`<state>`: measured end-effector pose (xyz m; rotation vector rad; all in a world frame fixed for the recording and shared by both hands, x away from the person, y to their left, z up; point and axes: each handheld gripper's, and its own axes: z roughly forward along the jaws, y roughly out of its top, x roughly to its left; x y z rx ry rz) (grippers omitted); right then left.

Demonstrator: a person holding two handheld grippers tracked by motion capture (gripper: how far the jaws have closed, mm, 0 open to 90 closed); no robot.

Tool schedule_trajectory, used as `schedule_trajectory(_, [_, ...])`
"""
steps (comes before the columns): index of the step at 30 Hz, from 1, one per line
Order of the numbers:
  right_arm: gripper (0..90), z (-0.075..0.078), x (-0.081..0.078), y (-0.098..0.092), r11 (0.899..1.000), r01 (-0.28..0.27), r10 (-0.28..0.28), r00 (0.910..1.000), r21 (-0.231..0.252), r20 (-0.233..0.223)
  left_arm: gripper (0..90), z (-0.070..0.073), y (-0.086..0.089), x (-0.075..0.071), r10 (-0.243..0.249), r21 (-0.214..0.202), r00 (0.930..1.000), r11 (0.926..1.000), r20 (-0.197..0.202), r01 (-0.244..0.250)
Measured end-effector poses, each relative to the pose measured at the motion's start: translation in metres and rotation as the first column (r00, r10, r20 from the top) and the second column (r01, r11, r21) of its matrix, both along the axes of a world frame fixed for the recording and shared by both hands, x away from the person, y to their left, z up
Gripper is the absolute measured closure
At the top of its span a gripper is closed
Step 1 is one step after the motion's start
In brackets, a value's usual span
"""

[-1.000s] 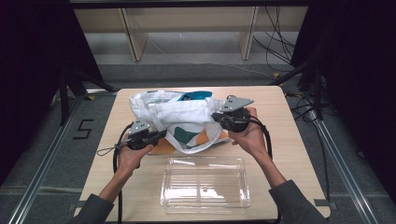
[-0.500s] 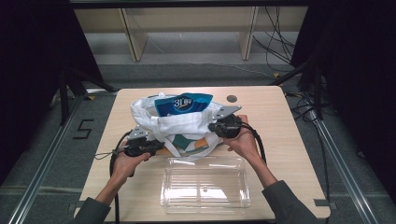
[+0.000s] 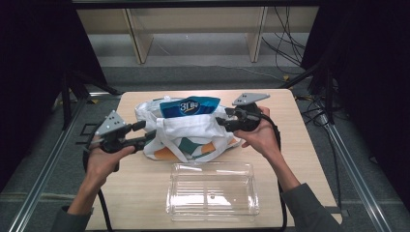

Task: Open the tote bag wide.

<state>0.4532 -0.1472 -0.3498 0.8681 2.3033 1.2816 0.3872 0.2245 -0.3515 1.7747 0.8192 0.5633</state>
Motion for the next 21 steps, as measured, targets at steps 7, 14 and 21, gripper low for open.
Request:
schedule_trajectory(7, [65.9, -0.012, 0.036, 0.023, 0.996, 0.007, -0.016, 0.995, -0.094, -0.099, 50.5, 0.012, 0.001, 0.041, 0.019, -0.046, 0.9974, 0.9987, -0.069, -0.022])
schedule_trajectory(14, [83.2, -0.02, 0.025, 0.019, 0.98, -0.057, 0.039, 0.9947, -0.193, -0.095, 54.5, 0.001, 0.001, 0.053, 0.029, -0.062, 0.9949, 0.9974, -0.097, -0.035])
schedule_trajectory(21, [83.7, -0.044, 0.006, 0.03, 0.939, -0.159, 0.131, 0.9853, -0.304, -0.11, 70.6, -0.03, -0.006, 0.059, 0.025, -0.044, 0.989, 0.9985, -0.146, -0.032])
